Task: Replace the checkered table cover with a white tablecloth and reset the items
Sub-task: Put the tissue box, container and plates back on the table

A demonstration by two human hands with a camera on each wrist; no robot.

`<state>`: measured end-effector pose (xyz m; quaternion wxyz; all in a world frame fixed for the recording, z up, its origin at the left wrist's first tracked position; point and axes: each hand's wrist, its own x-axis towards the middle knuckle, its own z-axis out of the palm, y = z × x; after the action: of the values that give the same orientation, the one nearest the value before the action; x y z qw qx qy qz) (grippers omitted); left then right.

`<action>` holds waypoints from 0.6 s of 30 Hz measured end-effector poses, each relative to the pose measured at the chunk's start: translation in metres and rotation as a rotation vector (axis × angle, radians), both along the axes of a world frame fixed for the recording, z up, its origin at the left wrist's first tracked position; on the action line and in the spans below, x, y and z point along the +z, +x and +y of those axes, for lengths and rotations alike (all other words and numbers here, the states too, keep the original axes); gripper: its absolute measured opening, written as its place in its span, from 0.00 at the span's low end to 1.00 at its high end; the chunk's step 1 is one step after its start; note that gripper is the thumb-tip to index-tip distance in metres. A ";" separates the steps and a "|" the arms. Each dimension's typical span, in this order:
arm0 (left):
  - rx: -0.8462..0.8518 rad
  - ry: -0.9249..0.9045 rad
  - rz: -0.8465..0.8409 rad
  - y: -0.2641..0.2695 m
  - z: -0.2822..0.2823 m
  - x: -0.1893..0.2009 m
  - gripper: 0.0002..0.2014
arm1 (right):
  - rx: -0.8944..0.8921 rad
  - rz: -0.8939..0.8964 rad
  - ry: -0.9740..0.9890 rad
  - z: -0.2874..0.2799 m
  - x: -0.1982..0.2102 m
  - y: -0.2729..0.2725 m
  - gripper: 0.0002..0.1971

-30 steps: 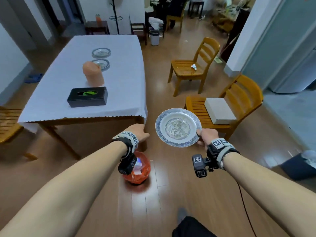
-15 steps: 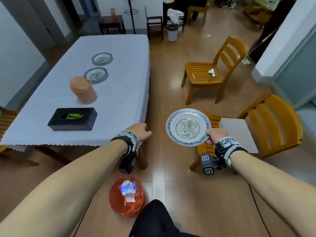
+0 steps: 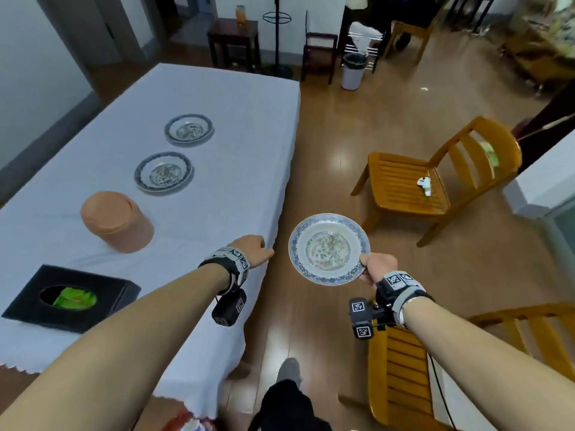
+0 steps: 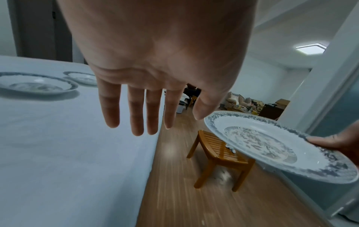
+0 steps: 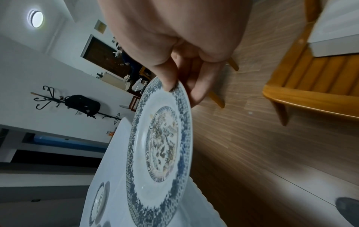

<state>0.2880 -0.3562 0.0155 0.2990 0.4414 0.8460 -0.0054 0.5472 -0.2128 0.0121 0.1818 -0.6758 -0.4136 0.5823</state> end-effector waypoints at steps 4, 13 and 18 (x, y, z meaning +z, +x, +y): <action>0.003 0.019 0.012 -0.055 0.073 0.013 0.22 | 0.089 -0.034 0.018 0.083 0.013 -0.058 0.12; 0.139 0.011 0.051 -0.181 0.222 0.005 0.24 | 0.258 0.072 0.024 0.277 -0.004 -0.219 0.08; 0.306 -0.037 0.062 -0.243 0.274 0.014 0.25 | 0.354 0.102 -0.057 0.371 -0.002 -0.319 0.02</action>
<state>0.0446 -0.0820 0.0299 0.2780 0.3015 0.9120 0.0110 0.2285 0.1584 0.0100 0.0780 -0.5670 -0.4995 0.6503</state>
